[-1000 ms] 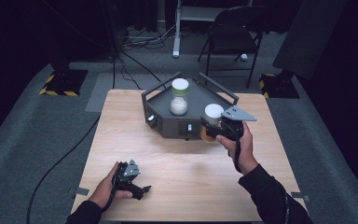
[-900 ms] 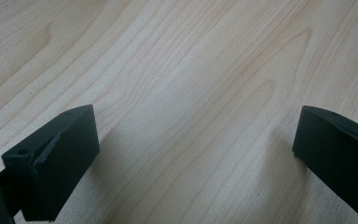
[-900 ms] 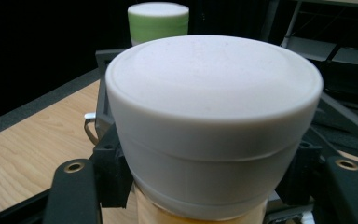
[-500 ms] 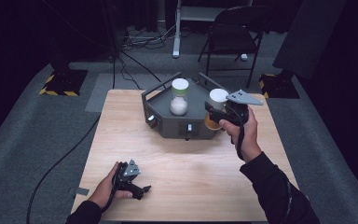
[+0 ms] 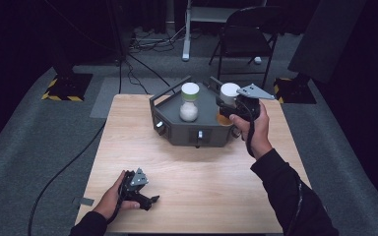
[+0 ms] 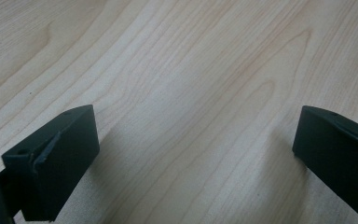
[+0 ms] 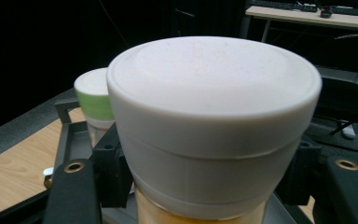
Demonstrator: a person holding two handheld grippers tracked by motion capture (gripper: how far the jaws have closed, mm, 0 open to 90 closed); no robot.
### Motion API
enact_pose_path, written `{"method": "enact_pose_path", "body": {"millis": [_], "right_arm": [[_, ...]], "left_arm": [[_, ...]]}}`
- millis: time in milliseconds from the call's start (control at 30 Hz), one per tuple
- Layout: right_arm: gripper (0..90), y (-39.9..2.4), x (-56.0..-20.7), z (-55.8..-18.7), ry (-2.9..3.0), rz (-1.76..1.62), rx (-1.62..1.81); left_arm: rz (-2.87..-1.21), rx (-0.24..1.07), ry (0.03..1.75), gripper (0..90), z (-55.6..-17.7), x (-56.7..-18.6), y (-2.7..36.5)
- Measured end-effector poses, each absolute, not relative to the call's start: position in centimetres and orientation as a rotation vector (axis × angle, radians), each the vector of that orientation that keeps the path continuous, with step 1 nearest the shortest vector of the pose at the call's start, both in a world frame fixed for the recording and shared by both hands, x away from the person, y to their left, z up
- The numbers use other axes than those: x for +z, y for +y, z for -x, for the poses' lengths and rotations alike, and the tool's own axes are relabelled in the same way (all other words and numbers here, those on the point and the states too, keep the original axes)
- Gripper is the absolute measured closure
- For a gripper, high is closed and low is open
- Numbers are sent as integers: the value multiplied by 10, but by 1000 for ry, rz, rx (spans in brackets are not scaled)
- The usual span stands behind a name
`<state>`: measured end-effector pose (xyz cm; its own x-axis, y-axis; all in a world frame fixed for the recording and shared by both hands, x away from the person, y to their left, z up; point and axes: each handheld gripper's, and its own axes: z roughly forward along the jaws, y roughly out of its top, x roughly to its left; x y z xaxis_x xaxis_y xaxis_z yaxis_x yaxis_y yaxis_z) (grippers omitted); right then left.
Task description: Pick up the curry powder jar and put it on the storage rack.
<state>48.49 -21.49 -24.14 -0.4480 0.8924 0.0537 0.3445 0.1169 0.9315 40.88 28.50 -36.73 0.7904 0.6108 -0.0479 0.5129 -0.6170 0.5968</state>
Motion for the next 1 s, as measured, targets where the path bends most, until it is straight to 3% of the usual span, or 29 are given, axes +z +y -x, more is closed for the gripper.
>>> {"method": "enact_pose_path", "body": {"millis": [1000], "right_arm": [[344, -195, -276, -533, 1863, -1242, 1282]], "left_arm": [[-2372, 213, 830, 3, -409, -367, 285]]}}
